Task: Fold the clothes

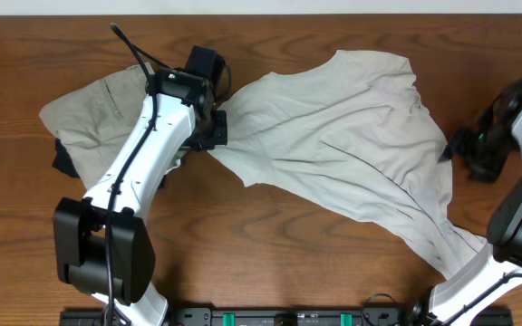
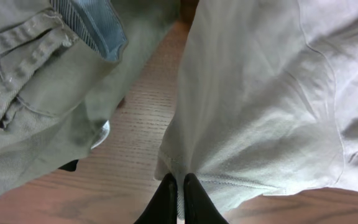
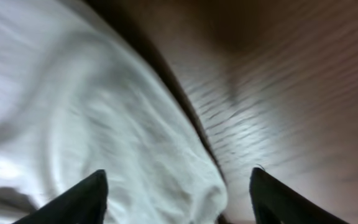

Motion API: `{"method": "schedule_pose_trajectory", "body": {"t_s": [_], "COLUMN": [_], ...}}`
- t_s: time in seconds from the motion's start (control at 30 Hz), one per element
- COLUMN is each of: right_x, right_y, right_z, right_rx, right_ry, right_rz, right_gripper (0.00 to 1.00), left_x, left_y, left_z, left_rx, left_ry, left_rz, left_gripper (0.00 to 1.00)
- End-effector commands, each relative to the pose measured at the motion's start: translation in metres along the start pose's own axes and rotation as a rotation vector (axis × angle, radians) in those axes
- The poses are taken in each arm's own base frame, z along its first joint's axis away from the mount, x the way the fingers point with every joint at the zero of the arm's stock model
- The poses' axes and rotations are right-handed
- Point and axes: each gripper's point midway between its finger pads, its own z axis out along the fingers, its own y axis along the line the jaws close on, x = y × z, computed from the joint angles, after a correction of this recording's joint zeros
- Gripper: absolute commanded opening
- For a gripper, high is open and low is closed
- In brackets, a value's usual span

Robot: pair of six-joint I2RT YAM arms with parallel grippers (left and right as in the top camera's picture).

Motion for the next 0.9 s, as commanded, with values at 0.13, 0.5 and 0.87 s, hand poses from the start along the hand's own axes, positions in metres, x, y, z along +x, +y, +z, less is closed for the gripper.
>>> {"method": "schedule_pose_trajectory", "body": {"t_s": [0.13,0.5,0.87], "right_x": [0.033,-0.051,-0.178], "right_y": [0.009,0.017,0.012], "right_z": [0.038,0.0,-0.181], "right_rx": [-0.031,-0.052,0.117], "right_ry": [0.072,-0.223,-0.785], "right_rz": [0.039,0.019,-0.069], "right_gripper": [0.42,0.01,0.01], "left_x": [-0.003,-0.003,-0.004], "left_y": [0.003,0.003,0.004], "left_z": [0.001,0.001,0.001], "left_rx": [-0.018,-0.018,-0.017], "left_ry": [-0.006,-0.006,-0.009], "left_rz": [0.007,0.006,0.003], "left_gripper": [0.06,0.06,0.06]}}
